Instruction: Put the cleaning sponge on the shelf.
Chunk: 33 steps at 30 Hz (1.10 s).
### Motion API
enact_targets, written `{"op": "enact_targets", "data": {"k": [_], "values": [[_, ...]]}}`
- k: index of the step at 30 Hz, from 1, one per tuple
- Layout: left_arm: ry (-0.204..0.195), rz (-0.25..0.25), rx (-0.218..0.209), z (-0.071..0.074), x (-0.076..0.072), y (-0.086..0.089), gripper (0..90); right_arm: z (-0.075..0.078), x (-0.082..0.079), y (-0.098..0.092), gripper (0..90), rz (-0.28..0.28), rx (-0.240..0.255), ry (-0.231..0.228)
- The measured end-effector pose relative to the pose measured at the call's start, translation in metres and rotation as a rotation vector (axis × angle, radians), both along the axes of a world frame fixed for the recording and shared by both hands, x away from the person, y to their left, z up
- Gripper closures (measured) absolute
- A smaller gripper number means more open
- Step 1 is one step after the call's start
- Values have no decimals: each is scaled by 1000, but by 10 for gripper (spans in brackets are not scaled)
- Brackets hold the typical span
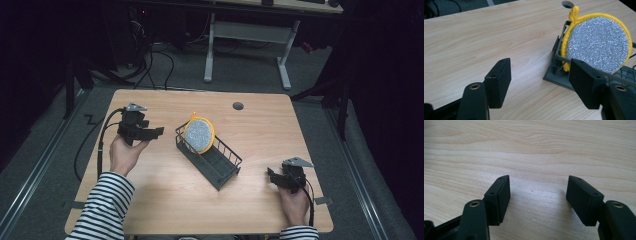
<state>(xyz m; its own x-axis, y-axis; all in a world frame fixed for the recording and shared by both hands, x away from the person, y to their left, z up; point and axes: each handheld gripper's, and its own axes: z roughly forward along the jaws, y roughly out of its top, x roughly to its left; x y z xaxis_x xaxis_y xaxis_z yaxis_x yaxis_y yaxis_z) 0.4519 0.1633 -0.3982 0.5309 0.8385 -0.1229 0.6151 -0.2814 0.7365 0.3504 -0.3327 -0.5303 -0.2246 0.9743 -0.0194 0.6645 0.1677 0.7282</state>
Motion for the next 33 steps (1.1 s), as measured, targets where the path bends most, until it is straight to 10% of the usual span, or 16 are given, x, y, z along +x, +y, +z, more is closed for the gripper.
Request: {"op": "enact_targets", "data": {"k": [9,33], "values": [[20,24,-72,-7,-16,19,348,0,0,0,360,0,0,1],[55,138,-83,-42,-52,67,336,0,0,0,355,2,-2,0]]}}
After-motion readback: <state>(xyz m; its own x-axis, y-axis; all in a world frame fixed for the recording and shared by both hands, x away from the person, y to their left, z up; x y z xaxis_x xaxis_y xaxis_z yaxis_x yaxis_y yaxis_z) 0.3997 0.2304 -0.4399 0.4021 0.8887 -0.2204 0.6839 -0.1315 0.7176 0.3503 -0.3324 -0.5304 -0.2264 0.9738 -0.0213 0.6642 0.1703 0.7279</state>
